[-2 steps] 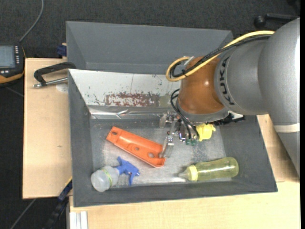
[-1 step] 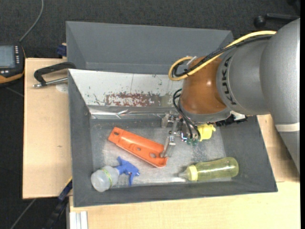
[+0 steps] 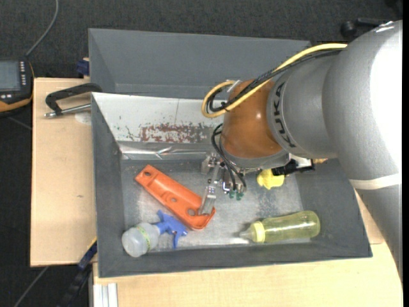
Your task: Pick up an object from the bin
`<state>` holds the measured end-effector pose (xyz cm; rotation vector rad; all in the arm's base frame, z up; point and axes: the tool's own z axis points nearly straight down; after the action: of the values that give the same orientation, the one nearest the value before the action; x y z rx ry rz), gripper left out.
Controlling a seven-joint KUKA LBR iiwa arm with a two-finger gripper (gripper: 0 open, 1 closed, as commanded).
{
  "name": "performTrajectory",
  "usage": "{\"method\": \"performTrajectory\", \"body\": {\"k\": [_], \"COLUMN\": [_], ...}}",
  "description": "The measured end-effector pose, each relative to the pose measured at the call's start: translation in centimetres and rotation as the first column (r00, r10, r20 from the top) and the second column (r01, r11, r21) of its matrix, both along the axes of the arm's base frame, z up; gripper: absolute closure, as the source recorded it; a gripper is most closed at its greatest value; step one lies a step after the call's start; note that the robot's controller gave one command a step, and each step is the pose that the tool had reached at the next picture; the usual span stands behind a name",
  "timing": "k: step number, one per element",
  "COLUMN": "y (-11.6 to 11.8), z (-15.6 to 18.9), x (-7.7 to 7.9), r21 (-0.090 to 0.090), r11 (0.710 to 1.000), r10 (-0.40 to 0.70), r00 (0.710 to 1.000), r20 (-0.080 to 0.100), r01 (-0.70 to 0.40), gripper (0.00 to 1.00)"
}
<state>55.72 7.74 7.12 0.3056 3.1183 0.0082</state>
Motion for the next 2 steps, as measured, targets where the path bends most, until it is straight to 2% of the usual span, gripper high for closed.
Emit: {"method": "performTrajectory", "body": {"k": [1,2], "y": [3.53,2.57], "z": [0.01,-0.03], "x": [-3.77,-4.56], "r21": [0.001,0.001], "r11": [0.998,0.999], "r10": [0.058,0.038], "r00": [0.998,0.999], "r20": [0.004,0.000], "r01": [-0.058,-0.038], "gripper": [0.00,1.00]}}
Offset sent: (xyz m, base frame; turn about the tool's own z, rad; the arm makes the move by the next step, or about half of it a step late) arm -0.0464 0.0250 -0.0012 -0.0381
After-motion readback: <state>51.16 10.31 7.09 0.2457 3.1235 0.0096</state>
